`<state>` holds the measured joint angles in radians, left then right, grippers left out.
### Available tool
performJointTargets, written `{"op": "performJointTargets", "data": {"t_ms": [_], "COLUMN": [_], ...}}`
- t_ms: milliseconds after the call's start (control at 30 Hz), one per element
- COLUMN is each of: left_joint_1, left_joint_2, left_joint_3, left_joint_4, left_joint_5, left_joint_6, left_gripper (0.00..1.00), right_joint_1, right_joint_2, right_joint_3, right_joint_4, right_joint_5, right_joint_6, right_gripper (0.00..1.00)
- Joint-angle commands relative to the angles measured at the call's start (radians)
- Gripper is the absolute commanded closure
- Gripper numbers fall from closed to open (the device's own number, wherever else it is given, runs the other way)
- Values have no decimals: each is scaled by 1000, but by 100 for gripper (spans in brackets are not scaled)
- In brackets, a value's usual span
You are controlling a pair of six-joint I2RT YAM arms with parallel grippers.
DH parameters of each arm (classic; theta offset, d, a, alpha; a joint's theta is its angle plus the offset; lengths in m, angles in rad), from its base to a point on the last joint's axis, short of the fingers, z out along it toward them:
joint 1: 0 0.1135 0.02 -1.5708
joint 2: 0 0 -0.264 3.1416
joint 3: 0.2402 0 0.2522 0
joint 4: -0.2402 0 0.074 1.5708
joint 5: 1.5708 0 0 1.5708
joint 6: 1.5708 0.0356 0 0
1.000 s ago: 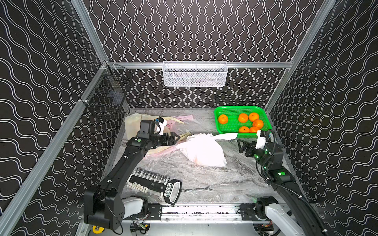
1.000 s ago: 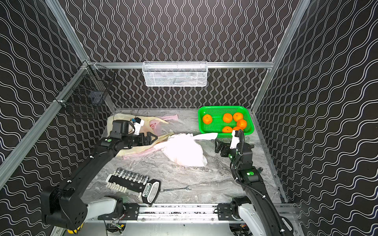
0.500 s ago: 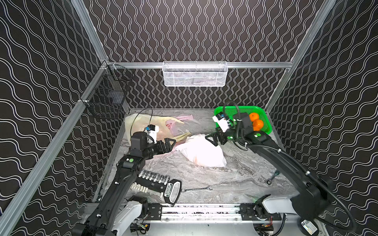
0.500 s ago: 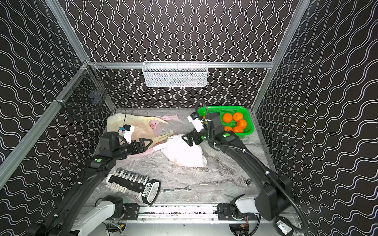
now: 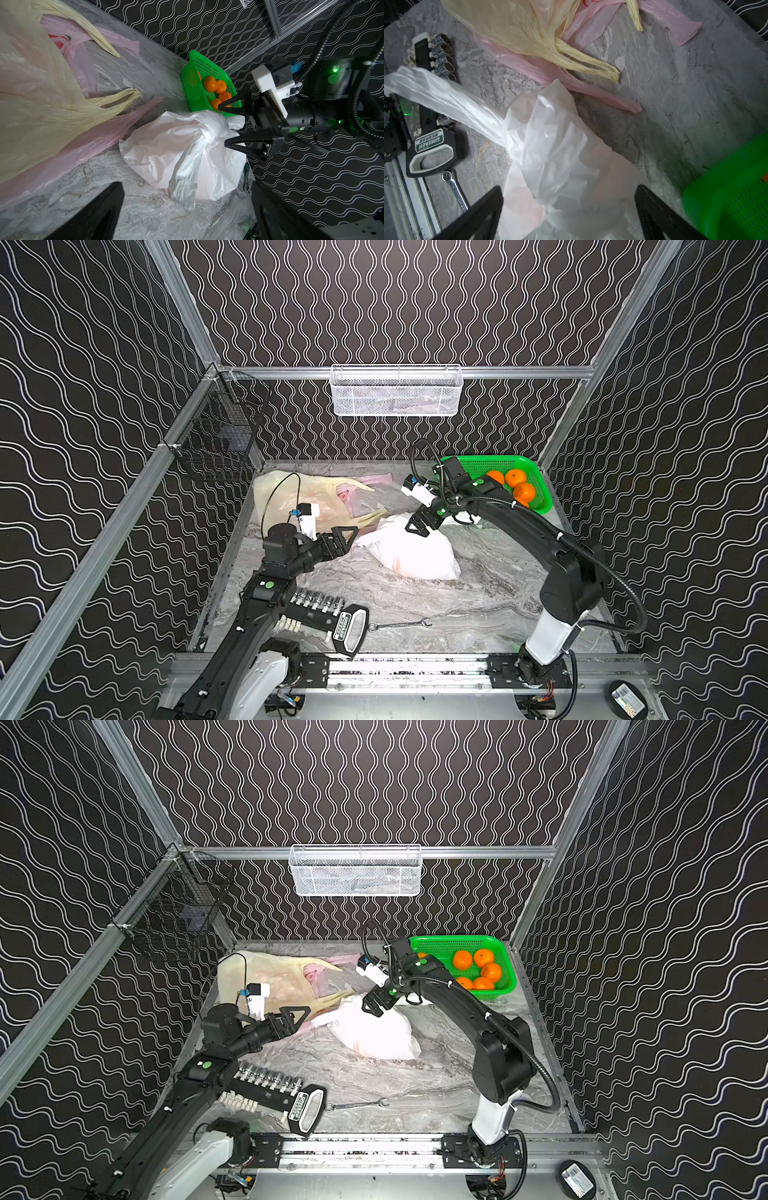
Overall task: Place the oranges into plastic bags & tie knots
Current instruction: Pick up the plastic bag at the center of the board.
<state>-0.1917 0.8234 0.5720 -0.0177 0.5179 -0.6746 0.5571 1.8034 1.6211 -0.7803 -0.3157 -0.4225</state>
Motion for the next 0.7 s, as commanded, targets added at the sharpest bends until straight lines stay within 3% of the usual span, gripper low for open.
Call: {"op": "performJointTargets", "data": {"t_ms": [0,167,267,433,567,667], "left_joint_1": [-2,-2,-2,-3,-22,-74], "left_joint_2": [9,37,42,53,64,61], "left_joint_3": [7,-24,-20,8,36,96], "left_joint_4": [17,67,44,-10,-51,-137], "left_joint_5": [39,66,58,43,7,-123], "left_joint_6": [39,24,45,92,123,167], "left_gripper": [2,5,6,10,13,2], "right_joint_1": [8,22,24,28,28,28], "right_joint_2": [27,83,86,14,-76,-166], "right_joint_3": [21,49,52,-20,-84,-125], "right_joint_4": [-79,-97,-101,-41,18,84], "right_joint_5": [-37,15,39,56,102,160], "right_joint_6": [-47,-34,-18,34,134,285], "right_gripper": [0,3,20,58,83,89]}}
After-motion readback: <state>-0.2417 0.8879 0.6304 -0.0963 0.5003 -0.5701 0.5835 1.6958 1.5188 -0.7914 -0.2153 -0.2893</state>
